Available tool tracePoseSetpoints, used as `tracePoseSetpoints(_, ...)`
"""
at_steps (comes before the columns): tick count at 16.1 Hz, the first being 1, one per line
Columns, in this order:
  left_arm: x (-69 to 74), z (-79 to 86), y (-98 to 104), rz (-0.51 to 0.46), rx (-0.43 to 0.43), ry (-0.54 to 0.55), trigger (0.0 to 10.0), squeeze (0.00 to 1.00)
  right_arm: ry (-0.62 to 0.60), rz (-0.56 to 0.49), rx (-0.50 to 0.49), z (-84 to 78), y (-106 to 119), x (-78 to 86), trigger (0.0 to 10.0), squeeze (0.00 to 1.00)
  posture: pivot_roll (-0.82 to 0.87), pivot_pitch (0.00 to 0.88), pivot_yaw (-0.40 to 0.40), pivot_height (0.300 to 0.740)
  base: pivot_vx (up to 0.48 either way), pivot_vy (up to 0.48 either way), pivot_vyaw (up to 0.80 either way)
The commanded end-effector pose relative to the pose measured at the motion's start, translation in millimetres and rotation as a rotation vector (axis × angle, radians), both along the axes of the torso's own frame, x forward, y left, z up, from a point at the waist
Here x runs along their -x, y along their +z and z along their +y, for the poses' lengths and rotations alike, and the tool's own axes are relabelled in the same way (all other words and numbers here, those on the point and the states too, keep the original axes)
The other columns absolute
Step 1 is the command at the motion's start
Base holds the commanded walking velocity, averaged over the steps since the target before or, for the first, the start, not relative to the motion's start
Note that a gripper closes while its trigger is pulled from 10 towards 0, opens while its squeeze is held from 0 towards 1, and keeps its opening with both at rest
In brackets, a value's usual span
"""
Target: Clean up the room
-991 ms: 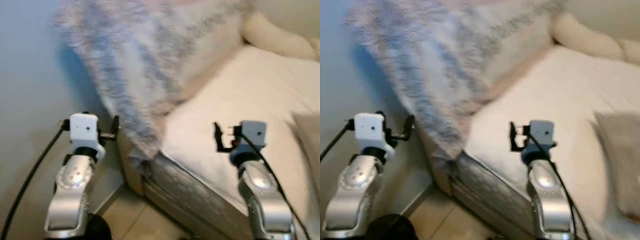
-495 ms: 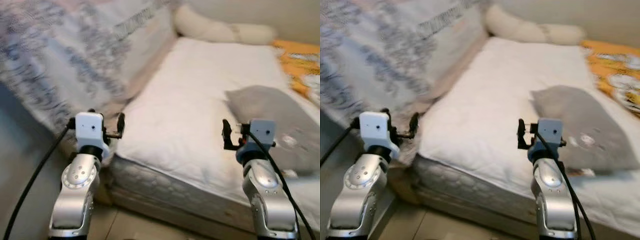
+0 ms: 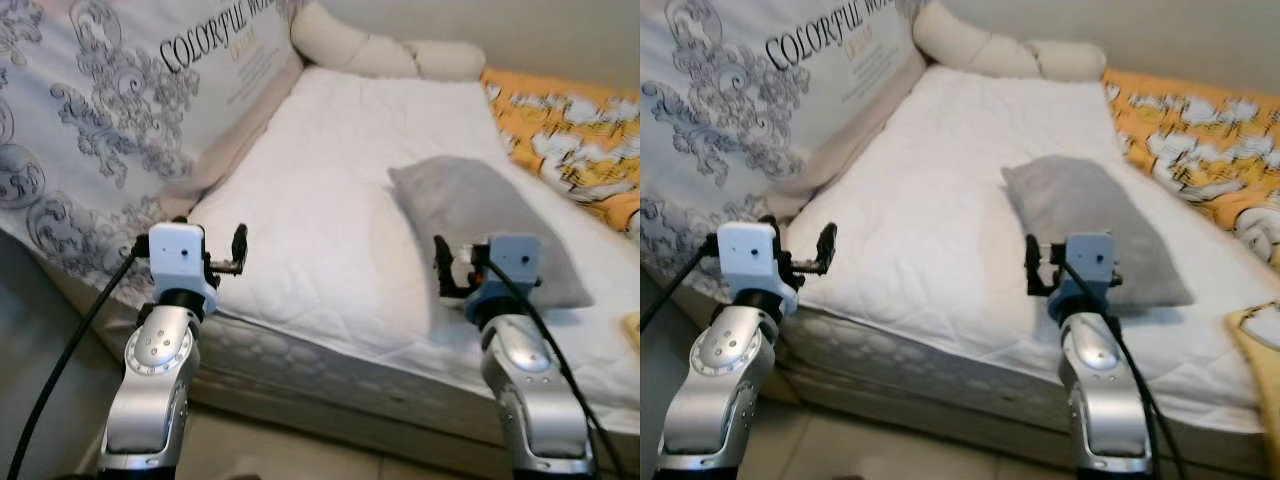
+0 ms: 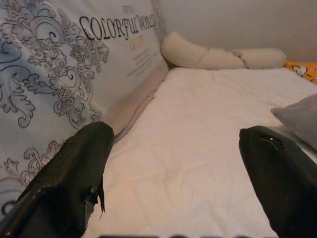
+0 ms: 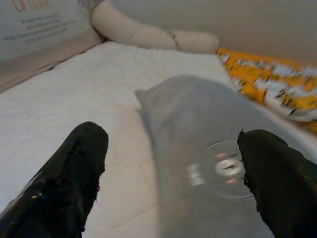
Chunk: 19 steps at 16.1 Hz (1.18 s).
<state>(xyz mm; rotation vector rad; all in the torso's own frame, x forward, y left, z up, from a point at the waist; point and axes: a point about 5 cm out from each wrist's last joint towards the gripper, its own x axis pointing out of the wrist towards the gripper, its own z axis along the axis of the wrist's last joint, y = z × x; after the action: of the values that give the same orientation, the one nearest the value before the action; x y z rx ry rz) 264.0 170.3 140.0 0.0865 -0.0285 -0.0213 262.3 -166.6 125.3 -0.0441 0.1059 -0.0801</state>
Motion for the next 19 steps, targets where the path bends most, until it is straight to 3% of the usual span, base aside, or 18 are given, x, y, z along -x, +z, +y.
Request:
tracePoseSetpoints(1,-1.1,2.3,-0.8,0.002,-0.008,0.008,10.0,0.00,0.005,-0.009,0.000,3.4,2.4,-1.7,10.0,0.00,0.11,0.000,0.000,0.740,0.000,-0.480,0.00)
tracePoseSetpoints(6,-3.1,0.7,-1.4,0.003,0.001,-0.003,10.0,0.00,-0.004,0.009,-0.015,1.9,0.2,-1.6,10.0,0.00,0.11,0.000,0.000,0.740,0.000,-0.096,0.00)
tracePoseSetpoints(11,-3.9,2.1,-2.8,0.012,-0.011,-0.028,10.0,0.00,-0.019,0.039,-0.015,-1.0,-2.4,-3.5,10.0,0.00,0.11,0.000,0.004,0.740,0.350,0.000,-0.45)
tracePoseSetpoints(19,-7.9,4.8,-4.3,0.018,0.001,-0.009,10.0,0.00,0.039,0.042,-0.016,-2.6,0.4,-9.7,10.0,0.00,0.11,0.000,0.005,0.740,0.382,0.000,0.00)
